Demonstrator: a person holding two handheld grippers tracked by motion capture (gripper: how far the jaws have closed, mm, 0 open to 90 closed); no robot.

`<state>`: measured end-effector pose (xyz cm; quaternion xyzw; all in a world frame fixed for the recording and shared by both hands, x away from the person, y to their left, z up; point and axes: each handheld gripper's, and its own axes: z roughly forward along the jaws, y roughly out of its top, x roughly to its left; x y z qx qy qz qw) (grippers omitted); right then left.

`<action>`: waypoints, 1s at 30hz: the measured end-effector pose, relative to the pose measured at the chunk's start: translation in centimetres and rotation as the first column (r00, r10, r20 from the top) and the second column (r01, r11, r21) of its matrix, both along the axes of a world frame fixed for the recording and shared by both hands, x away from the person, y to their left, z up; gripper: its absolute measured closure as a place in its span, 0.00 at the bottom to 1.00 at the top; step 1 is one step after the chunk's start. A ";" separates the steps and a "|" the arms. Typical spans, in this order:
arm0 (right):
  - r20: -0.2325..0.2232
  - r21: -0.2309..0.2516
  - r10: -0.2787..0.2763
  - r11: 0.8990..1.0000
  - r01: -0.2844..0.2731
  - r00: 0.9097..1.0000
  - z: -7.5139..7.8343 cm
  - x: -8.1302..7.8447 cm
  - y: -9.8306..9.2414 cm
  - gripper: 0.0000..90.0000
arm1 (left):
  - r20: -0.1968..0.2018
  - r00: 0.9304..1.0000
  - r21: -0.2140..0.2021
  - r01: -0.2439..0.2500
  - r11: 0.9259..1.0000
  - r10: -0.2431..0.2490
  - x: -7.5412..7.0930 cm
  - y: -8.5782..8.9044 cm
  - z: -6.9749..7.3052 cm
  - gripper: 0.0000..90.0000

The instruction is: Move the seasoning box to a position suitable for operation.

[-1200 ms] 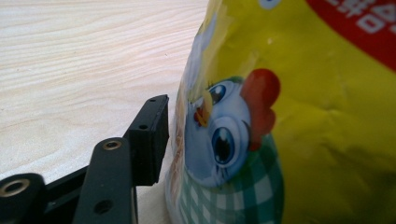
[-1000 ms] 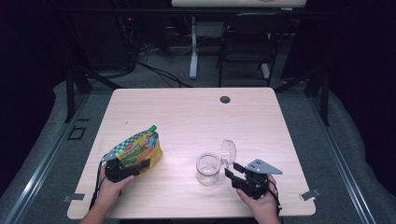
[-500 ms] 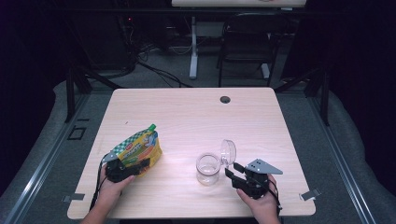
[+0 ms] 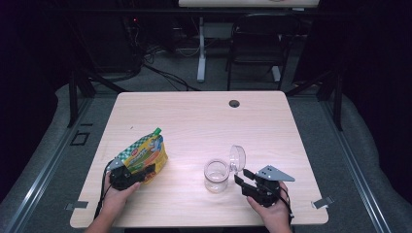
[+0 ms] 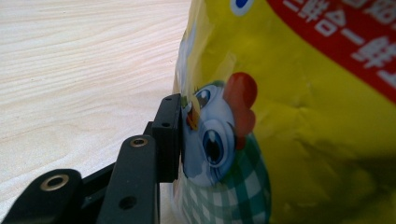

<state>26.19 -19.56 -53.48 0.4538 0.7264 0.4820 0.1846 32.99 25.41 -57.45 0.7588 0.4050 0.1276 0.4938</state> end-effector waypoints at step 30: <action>-0.001 -0.008 0.016 1.000 -0.016 1.000 -0.1 0.0 0.2 0.61 | 0.037 0.999 0.043 -0.004 0.999 0.002 -0.9 0.1 1.8 0.70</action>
